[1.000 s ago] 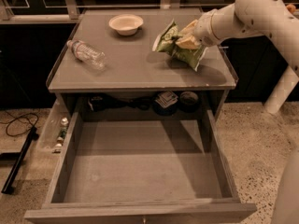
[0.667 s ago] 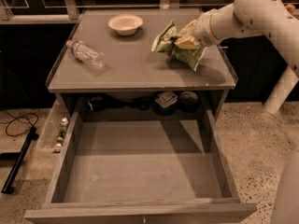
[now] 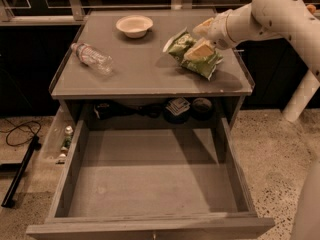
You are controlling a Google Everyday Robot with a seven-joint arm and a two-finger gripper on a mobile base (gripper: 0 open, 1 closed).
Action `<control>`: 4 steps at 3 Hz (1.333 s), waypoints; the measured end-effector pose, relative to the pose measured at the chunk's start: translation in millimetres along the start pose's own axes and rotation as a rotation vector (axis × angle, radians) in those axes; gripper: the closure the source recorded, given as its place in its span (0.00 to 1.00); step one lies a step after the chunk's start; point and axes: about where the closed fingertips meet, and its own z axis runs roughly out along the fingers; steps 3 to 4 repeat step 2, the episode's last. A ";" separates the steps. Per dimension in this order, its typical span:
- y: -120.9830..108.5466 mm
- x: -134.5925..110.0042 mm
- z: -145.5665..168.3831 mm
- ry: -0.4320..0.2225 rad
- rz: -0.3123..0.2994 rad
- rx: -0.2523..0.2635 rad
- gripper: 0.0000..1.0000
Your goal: Pick green jalapeno chip bag from top drawer and place on counter
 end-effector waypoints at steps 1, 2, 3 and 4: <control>0.0 0.0 0.1 0.000 0.000 0.000 0.00; 0.0 0.0 0.1 0.000 0.000 0.000 0.00; 0.0 0.0 0.1 0.000 0.000 0.000 0.00; 0.0 0.0 0.1 0.000 0.000 0.000 0.00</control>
Offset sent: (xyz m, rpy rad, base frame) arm 0.0000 0.0000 0.0000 0.0000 0.0000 0.0000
